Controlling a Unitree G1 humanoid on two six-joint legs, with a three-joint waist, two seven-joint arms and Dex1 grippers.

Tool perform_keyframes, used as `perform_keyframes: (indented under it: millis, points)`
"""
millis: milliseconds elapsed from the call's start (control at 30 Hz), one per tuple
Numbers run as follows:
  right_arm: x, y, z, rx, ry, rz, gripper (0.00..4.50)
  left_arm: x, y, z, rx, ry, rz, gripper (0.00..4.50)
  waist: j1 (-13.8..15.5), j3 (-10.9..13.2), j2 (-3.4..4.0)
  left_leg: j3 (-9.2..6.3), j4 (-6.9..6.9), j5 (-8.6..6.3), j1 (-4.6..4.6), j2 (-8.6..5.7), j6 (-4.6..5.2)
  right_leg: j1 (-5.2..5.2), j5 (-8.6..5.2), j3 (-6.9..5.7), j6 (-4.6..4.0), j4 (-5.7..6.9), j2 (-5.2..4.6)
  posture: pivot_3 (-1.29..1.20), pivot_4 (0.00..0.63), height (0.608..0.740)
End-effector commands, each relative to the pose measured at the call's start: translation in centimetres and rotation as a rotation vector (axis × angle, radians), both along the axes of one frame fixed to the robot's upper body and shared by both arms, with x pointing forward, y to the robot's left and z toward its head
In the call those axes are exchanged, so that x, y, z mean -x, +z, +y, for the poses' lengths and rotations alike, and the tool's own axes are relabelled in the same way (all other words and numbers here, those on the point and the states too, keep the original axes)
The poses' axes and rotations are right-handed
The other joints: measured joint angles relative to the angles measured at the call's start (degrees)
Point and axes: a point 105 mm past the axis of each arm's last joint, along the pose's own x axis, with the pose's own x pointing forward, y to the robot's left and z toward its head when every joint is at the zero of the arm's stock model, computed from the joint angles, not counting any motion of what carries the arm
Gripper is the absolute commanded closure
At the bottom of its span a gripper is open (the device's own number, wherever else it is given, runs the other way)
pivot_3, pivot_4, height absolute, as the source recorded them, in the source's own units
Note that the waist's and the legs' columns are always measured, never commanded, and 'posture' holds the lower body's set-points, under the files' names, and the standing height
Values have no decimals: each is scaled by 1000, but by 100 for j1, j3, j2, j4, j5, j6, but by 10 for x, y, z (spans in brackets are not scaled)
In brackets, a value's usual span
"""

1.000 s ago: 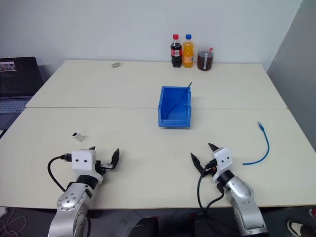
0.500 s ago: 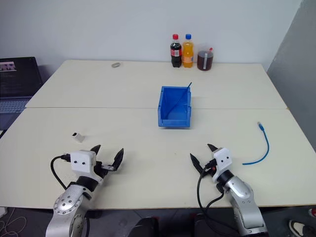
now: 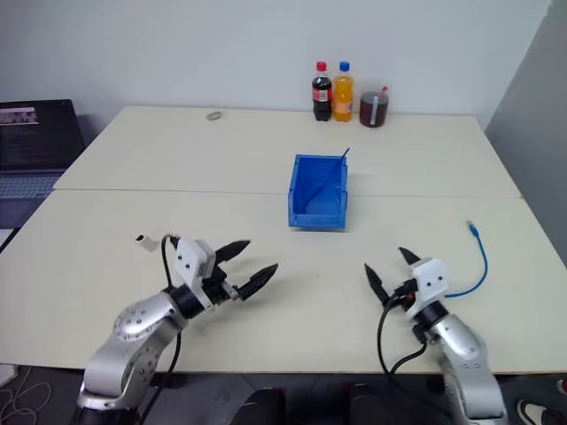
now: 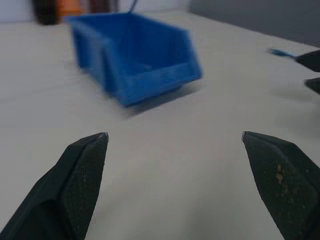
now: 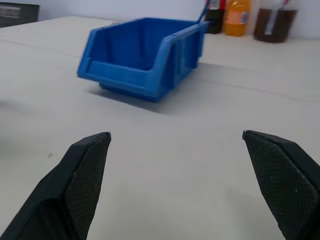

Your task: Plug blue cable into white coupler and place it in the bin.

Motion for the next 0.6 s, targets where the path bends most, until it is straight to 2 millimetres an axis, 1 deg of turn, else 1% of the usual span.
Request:
perform_keyframes:
  millis: [33,133,167,267,333,467,600]
  points:
    - [-1,20,-39,27,-145,-19,13,8,12,-20,-8,-171,8,0,-28,0,1,1,0,0,-1,0,0,0,0,1,0,-1,0,0,150,740]
    - [-5,22,-73,10,-282,47,13,6,19,-32,-24,-257,7,0,-53,1,2,4,-2,0,-1,5,1,-5,-1,5,-3,-1,6,0,150,740]
    - [-7,20,-86,23,-331,90,13,5,21,-36,-35,-279,8,0,-49,2,4,4,-2,0,-1,8,1,-5,-3,5,-5,0,9,0,150,740]
    - [-9,17,-115,41,-434,185,13,4,21,-46,-83,-348,-2,0,-39,3,6,3,-1,0,-1,6,1,-5,-2,4,-6,4,9,0,150,740]
    - [-11,19,-124,42,-468,219,13,5,20,-50,-110,-383,2,0,-36,3,6,4,0,0,-1,3,1,-3,-2,5,-6,3,7,0,150,740]
    - [-17,15,-143,15,-546,324,13,11,18,-56,-170,-478,21,0,-54,3,6,6,-1,0,-2,6,2,-7,-3,8,-8,2,10,0,150,740]
    - [-23,9,-151,11,-565,391,13,9,22,-61,-182,-494,6,0,-36,4,8,7,-1,0,-5,4,2,-7,-3,7,-8,1,9,0,150,740]
